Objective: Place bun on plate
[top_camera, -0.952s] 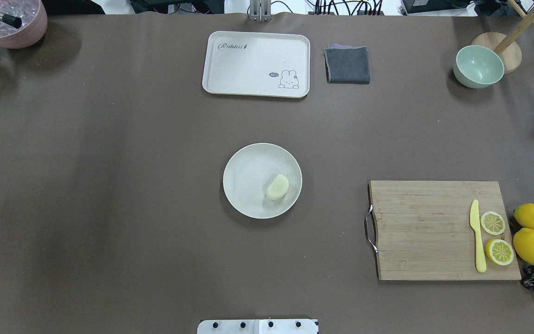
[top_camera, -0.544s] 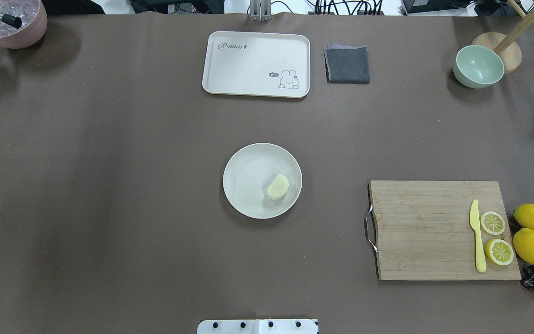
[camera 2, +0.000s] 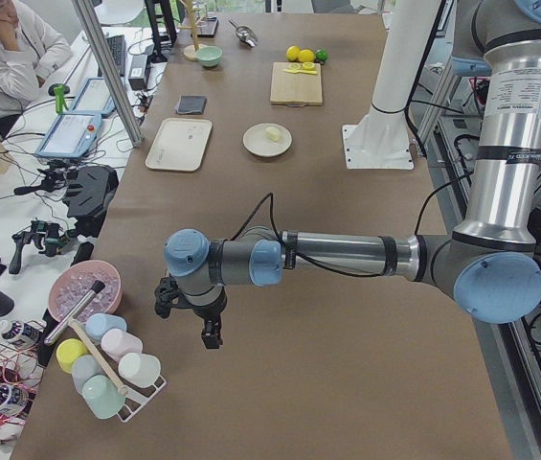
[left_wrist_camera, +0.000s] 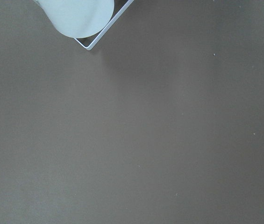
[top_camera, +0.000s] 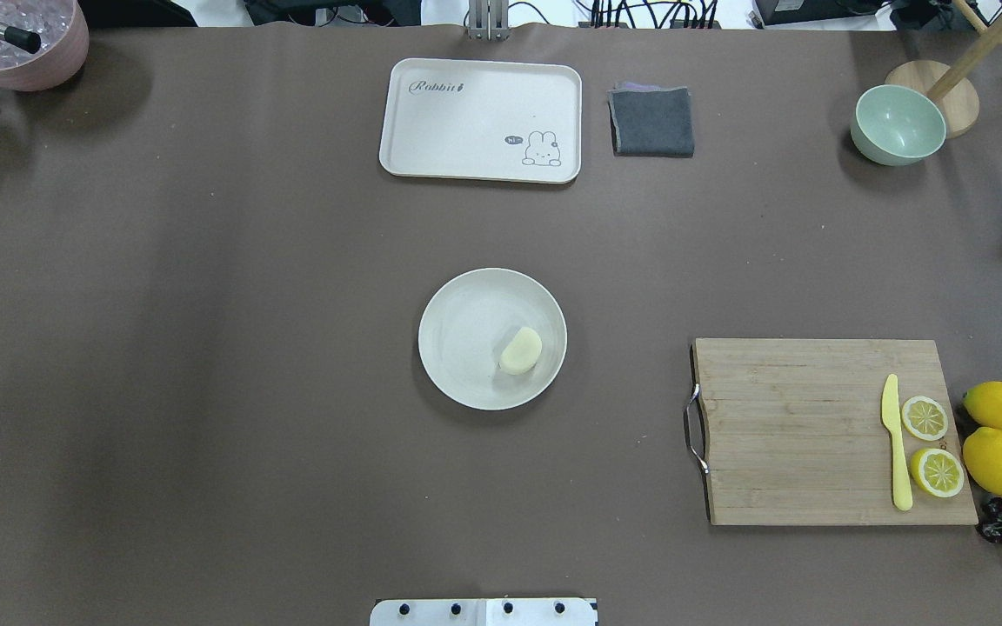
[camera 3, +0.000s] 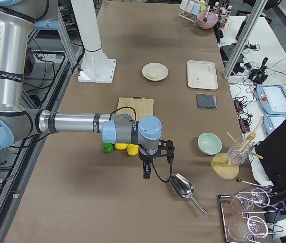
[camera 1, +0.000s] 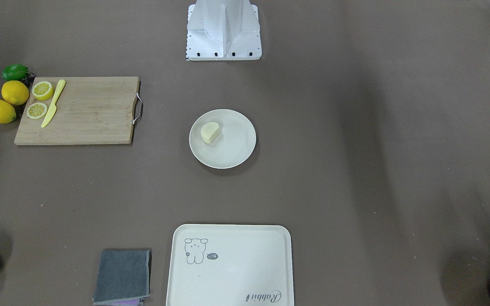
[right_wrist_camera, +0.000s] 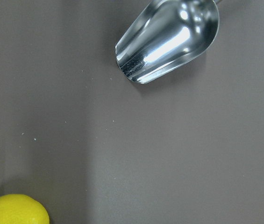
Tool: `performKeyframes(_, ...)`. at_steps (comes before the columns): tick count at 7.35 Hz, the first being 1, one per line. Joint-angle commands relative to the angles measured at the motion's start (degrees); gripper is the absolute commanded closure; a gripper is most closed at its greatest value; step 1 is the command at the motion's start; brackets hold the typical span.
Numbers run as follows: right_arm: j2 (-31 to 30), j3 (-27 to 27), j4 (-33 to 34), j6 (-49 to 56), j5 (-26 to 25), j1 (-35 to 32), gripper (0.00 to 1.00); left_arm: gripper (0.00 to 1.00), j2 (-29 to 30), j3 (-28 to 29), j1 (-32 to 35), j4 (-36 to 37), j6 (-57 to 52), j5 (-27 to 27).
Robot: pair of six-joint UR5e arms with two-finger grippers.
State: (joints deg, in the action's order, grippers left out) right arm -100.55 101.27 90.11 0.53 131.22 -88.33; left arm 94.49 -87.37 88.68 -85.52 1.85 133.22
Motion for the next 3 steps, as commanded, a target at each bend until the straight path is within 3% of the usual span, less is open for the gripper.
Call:
performKeyframes(1,0.0,0.24,-0.02,0.0,0.0,0.0,0.0,0.01,0.08,0.0,-0.09,0.0,0.0,-0.07)
performKeyframes(3,0.0,0.68,-0.02,0.0,-0.09,0.0,0.0,0.01,0.08,0.0,0.0,0.0,0.0,-0.07)
